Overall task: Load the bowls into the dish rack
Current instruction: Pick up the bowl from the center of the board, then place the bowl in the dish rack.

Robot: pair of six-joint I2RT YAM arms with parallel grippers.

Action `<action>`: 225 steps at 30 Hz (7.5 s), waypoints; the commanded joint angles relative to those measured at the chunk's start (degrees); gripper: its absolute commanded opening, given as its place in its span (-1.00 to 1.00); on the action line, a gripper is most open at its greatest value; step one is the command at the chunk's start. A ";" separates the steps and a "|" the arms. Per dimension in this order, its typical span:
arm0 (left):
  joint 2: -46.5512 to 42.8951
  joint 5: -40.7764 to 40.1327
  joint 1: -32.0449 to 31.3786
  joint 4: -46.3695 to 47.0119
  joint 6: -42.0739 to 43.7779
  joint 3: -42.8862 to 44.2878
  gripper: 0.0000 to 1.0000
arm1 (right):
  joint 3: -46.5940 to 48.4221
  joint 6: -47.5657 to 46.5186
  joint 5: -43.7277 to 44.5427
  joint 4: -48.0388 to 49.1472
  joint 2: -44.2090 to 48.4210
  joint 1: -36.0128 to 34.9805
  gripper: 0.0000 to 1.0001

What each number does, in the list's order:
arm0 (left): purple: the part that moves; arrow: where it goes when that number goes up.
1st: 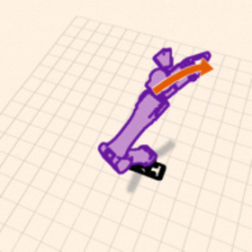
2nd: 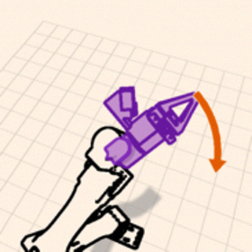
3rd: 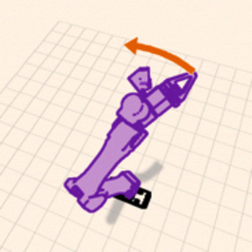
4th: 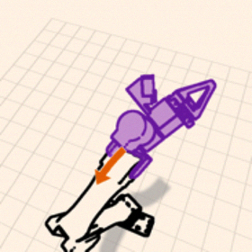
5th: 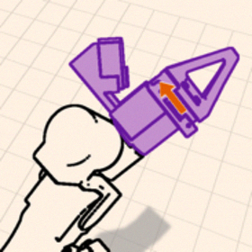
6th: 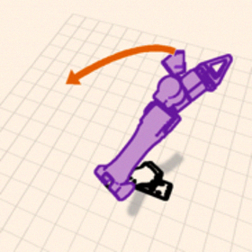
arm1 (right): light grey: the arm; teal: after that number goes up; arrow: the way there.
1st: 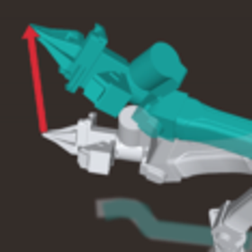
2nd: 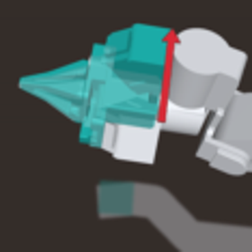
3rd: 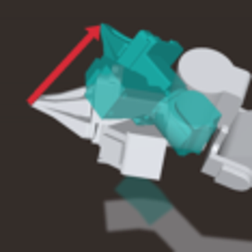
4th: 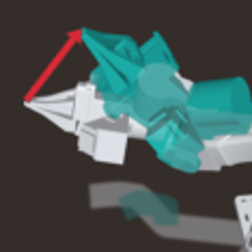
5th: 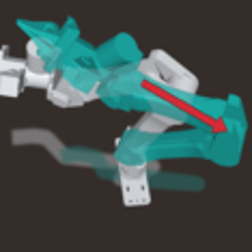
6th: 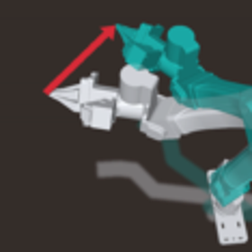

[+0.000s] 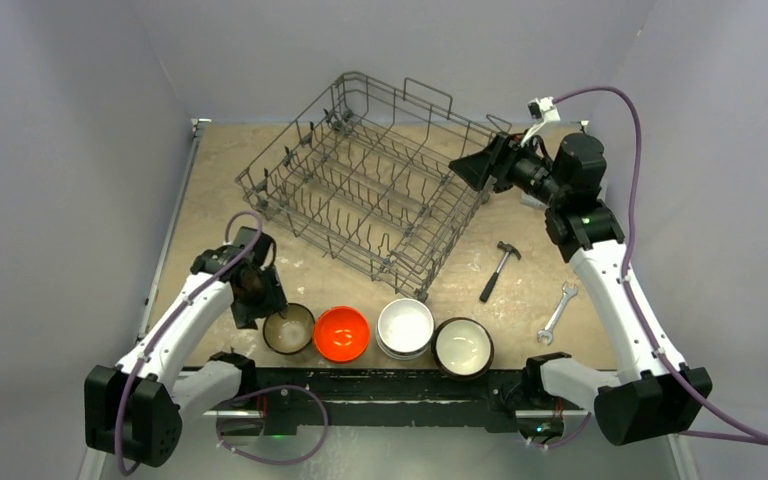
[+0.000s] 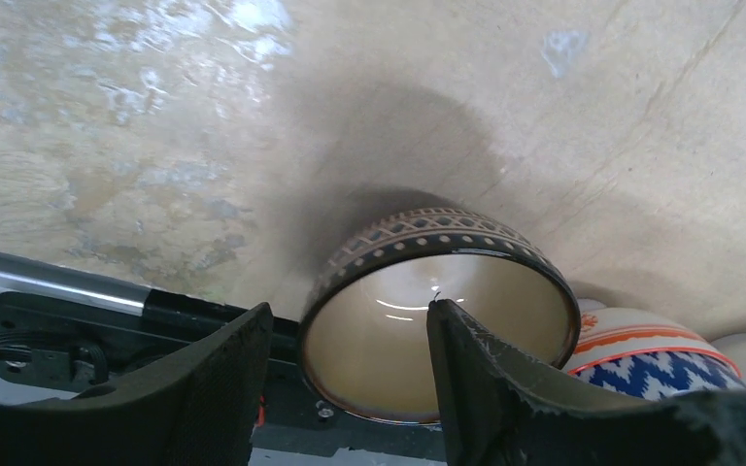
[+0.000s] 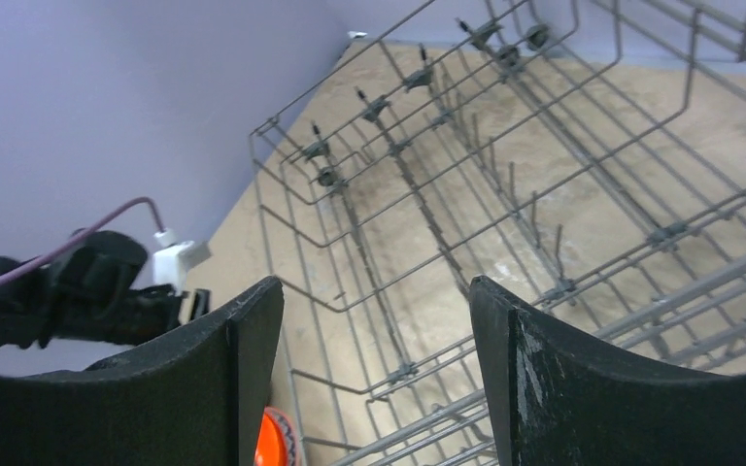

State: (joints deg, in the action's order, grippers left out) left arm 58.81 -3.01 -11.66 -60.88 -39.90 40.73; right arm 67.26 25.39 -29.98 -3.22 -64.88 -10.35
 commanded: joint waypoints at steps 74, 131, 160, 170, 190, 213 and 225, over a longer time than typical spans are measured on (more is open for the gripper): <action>-8.24 25.15 -10.14 54.72 -7.36 11.06 -1.00 | -1.46 11.57 -15.79 23.49 -13.94 -27.71 0.90; -3.78 15.04 -9.33 47.25 -6.91 8.47 0.97 | -1.97 8.92 -1.09 12.72 -9.42 -17.53 -1.00; 20.52 25.60 15.18 63.92 -14.45 5.79 -0.04 | 4.18 -0.44 5.05 0.68 -6.93 -16.73 -1.00; 11.96 25.32 14.26 70.54 -25.40 -4.59 -1.00 | 6.05 -1.40 4.17 0.09 -8.58 -16.95 -1.00; -1.73 -1.65 -9.80 64.41 -49.04 -15.79 -1.00 | 9.81 -4.31 14.36 -5.10 -12.22 -18.83 -1.00; -6.31 -26.93 -11.76 36.10 -11.04 6.28 0.98 | 10.14 -7.06 19.07 -9.99 -10.15 -18.84 -1.00; 23.60 -12.16 -1.41 20.29 17.34 38.05 0.98 | 8.12 -7.82 16.90 -10.46 -10.19 -18.83 -1.00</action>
State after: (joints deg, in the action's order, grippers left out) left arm 73.23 -21.67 -13.63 -32.14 -33.74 71.57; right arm 73.71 18.65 -11.55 -17.41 -77.84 -28.93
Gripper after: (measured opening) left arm 0.991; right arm 0.690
